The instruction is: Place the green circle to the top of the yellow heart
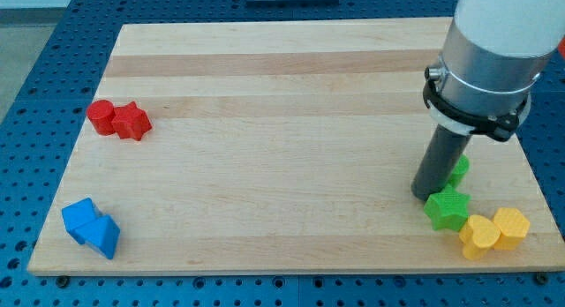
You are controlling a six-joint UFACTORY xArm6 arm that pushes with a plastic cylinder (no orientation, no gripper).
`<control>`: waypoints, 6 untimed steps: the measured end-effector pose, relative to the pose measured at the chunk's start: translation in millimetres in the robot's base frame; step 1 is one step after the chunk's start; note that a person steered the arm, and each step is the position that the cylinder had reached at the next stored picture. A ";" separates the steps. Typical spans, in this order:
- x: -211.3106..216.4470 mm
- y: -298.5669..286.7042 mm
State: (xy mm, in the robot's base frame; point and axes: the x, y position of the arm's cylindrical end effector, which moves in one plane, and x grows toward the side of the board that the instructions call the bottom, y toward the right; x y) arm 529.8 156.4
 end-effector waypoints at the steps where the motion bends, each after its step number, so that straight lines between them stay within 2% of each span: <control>1: -35.6 0.0; 2: -52.5 19.5; 4: -51.7 47.3; 6: -25.4 47.3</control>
